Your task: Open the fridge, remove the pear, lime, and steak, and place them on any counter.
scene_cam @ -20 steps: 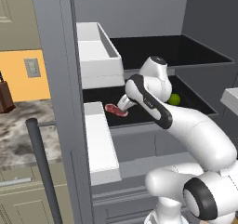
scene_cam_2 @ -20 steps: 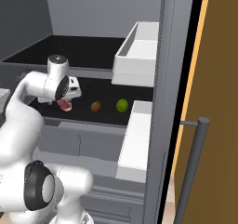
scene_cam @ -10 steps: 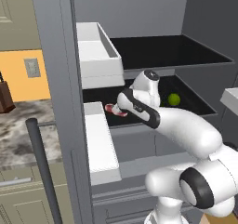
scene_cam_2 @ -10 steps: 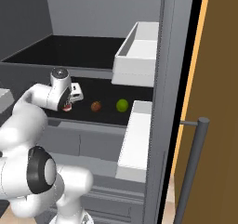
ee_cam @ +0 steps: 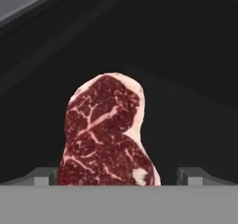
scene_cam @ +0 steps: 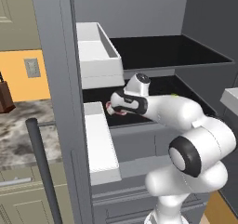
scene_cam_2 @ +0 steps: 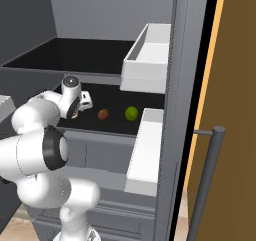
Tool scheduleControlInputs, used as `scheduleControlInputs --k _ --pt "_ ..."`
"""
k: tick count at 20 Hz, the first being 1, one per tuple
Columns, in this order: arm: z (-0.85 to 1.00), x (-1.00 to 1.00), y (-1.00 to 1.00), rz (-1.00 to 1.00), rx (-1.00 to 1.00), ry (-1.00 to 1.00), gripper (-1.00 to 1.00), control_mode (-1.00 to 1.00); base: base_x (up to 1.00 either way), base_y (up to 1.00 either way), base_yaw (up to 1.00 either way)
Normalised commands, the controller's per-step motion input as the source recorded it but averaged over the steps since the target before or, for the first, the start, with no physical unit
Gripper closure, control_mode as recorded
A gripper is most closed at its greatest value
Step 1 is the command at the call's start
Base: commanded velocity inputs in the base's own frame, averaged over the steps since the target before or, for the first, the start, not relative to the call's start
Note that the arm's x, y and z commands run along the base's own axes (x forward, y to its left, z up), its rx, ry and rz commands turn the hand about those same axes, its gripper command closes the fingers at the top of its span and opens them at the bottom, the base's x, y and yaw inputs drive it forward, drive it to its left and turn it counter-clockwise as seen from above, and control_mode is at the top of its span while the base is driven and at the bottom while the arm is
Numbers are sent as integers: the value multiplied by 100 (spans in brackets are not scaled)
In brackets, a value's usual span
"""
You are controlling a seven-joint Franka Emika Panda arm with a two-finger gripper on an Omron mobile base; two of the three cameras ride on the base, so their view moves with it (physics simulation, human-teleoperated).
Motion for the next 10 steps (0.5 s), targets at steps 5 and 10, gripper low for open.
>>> scheduleControlInputs --k 5,10 --pt "-54 9 6 0 0 2 100 -100 0 0 0" --pt "-51 -51 -2 0 0 -2 100 -100 0 0 0"
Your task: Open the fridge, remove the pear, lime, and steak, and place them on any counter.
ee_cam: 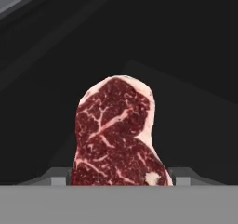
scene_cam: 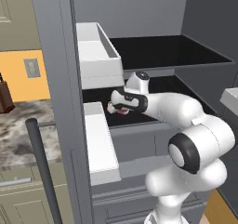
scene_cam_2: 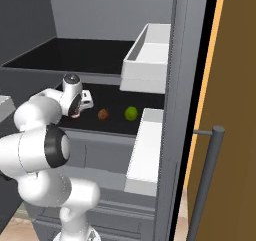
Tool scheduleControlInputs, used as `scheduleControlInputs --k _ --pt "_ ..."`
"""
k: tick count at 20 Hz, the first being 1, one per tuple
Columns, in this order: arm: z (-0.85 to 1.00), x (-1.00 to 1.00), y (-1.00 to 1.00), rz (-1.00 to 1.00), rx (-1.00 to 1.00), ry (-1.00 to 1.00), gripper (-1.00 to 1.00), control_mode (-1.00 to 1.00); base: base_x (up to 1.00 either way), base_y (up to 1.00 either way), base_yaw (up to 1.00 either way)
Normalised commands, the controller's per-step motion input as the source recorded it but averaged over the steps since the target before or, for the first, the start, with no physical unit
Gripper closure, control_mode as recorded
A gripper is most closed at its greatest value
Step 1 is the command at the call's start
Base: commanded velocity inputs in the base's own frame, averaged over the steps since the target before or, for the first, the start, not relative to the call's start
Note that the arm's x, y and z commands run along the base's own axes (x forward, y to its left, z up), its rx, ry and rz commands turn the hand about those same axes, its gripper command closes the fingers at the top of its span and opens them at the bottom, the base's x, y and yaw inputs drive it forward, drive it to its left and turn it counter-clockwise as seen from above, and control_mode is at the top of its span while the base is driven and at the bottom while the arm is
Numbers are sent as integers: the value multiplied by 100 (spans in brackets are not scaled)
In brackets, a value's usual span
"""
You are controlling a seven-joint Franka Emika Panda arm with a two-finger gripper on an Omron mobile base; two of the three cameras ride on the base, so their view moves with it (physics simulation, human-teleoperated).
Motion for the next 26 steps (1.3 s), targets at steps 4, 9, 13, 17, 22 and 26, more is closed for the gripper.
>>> scheduleControlInputs --k 4,9,13,17,22,26 --pt "3 -100 -63 0 5 0 100 -100 0 0 0" --pt "68 -100 -54 0 5 0 100 -100 0 0 0" --pt "69 -100 -26 0 0 3 100 -100 0 0 0" --pt "61 -99 -30 -7 0 12 100 -100 0 0 0" --pt "26 -71 -29 -11 0 17 100 -100 0 0 0" --pt "0 0 0 0 0 0 100 100 -100 -11 -6"
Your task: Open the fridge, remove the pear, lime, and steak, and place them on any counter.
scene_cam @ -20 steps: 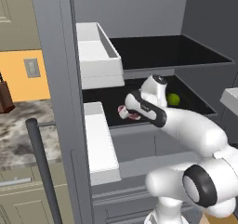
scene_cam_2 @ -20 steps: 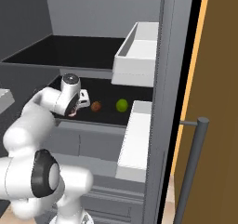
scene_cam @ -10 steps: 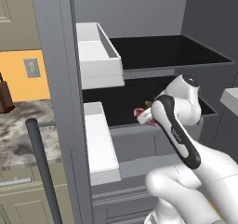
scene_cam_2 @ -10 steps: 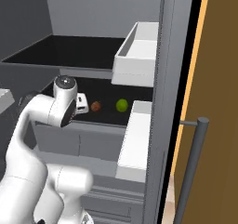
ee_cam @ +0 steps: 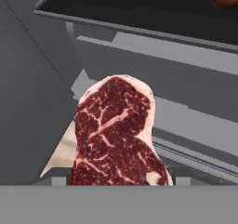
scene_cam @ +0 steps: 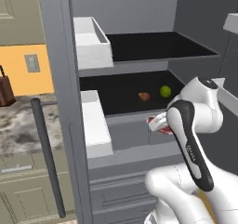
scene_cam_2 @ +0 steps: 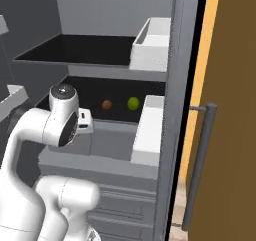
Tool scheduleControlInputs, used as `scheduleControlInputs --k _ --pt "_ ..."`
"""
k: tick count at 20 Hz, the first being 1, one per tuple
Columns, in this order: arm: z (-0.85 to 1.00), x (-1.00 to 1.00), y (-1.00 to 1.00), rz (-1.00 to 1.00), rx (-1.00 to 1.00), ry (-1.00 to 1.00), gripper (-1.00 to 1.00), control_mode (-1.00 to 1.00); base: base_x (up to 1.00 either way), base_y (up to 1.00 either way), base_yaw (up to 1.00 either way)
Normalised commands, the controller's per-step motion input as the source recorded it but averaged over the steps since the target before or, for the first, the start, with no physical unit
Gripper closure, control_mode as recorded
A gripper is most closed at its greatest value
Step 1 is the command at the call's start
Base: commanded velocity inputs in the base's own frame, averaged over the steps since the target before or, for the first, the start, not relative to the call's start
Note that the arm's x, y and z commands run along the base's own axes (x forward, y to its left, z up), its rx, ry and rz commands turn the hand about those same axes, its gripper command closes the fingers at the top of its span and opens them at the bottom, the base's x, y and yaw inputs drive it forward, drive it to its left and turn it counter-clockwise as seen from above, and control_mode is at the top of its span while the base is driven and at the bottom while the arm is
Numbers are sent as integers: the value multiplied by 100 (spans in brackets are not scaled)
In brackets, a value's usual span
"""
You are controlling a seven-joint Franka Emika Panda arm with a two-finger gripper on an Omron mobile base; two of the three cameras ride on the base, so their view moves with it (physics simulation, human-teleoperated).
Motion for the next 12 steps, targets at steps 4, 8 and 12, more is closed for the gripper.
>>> scheduleControlInputs --k 4,8,12 --pt "0 0 0 0 0 0 100 100 -100 -15 -2" --pt "0 0 0 0 0 0 100 100 -98 -1 47" --pt "0 0 0 0 0 0 100 100 -62 15 85"
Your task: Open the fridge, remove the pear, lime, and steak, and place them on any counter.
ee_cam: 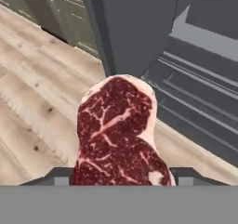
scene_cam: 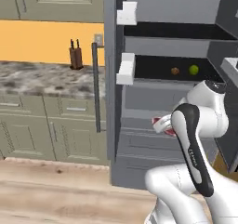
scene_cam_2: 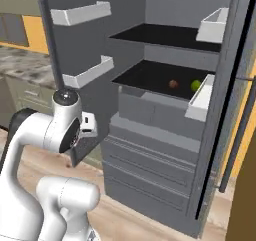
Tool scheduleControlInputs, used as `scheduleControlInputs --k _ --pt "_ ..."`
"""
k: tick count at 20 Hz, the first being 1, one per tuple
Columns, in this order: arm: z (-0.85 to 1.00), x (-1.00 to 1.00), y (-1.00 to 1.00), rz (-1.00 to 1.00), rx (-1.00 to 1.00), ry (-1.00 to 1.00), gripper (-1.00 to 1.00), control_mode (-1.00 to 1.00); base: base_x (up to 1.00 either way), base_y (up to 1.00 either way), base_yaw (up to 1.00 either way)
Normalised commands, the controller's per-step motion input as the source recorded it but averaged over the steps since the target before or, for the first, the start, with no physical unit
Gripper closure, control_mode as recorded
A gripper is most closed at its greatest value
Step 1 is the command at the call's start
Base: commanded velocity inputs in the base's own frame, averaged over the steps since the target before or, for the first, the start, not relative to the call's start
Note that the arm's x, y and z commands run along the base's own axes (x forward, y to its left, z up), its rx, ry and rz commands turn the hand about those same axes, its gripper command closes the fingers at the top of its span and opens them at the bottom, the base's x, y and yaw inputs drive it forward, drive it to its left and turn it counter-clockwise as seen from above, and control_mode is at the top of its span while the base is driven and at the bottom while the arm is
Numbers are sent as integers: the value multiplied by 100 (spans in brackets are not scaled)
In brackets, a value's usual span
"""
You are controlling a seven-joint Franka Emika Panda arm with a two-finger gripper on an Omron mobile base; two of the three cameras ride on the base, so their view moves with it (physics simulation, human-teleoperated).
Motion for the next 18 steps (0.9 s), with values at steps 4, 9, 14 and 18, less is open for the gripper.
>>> scheduleControlInputs --k 4,9,14,18 --pt "0 0 0 0 0 0 100 100 -56 38 83" --pt "0 0 0 0 0 0 100 100 -58 55 79" --pt "0 0 0 0 0 0 100 100 -56 63 72" --pt "0 0 0 0 0 0 100 100 -3 100 35"
